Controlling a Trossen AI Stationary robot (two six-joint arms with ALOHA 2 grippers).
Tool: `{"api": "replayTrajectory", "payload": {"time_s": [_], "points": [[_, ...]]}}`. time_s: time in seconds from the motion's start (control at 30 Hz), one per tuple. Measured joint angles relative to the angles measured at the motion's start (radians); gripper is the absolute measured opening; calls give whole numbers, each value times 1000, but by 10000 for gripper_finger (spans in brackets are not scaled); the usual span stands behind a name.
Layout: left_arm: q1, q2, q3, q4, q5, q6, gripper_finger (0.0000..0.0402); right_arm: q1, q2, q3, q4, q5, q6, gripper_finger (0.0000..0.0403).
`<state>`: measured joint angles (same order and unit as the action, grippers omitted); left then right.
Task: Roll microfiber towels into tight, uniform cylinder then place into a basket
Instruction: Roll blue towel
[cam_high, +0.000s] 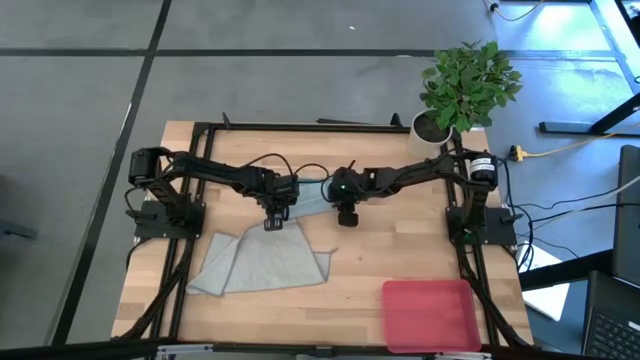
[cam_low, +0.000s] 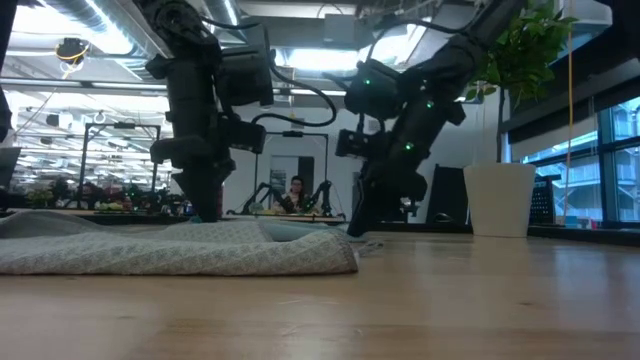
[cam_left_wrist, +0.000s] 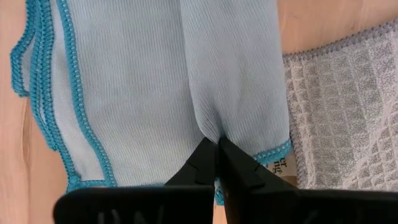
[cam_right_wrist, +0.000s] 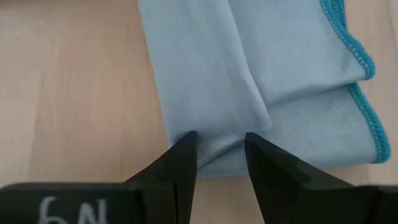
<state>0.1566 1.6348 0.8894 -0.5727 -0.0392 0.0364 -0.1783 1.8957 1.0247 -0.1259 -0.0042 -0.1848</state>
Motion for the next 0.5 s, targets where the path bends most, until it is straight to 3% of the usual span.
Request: {"api": "replayTrajectory", "payload": {"time_s": [0.2, 0.5], "points": [[0, 0, 0, 9, -4, -6, 7, -2, 0, -3, 7, -1, 23, 138], [0, -1, 0, 14, -19, -6, 71, -2, 0, -4, 10, -1, 24, 138]]}}
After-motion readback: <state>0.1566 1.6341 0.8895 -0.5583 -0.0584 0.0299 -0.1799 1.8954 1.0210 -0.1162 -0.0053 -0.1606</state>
